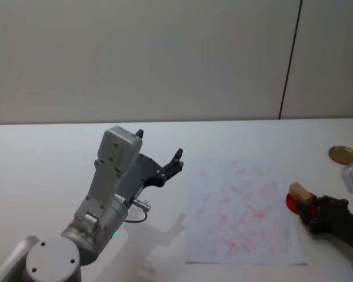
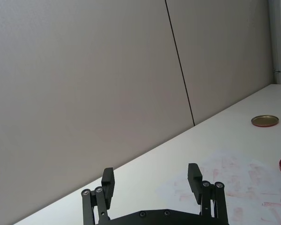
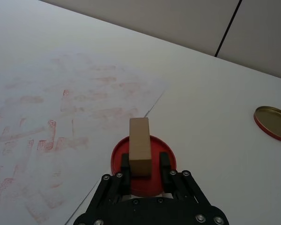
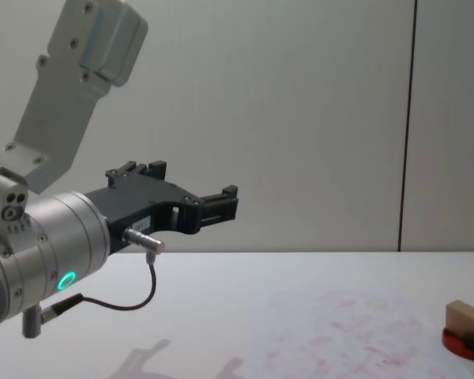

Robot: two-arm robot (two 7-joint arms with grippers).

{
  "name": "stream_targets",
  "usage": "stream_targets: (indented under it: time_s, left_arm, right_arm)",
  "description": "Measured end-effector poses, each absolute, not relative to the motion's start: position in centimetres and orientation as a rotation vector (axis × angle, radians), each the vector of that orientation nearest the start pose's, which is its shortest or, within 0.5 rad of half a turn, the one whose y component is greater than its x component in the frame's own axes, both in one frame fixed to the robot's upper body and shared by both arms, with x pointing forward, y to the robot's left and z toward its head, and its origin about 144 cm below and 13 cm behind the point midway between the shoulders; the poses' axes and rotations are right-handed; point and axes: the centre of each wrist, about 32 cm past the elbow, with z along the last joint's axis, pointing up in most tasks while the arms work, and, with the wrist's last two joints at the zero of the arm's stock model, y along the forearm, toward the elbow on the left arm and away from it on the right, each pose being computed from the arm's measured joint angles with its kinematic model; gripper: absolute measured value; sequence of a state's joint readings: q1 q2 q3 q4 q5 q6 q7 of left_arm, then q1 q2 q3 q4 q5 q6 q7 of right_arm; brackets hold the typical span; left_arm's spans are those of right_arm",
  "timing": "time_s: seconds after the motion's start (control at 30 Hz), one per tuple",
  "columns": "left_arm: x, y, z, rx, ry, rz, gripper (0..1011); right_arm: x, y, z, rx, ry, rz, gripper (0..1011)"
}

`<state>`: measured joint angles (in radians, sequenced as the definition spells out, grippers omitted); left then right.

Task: Use the one hand to pick up the stamp and affix it onto the A4 paper.

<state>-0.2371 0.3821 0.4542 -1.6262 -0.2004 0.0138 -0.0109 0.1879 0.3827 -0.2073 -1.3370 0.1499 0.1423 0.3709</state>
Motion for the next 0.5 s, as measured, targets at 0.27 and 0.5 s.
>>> stream_targets:
  time_s: [0.27,0.5]
  left_arm:
    - [49.2,19.84,120.44,0.061,-0.268,1.124,993]
    - [49.2,19.84,120.44,0.061,-0.268,1.124,993]
  right_arm:
    - [50.32,-30.56,113.43,-0.383,0.035,-1.102,550]
    - [50.04,-30.51,113.39,-0.377,0.02,-1.109,771]
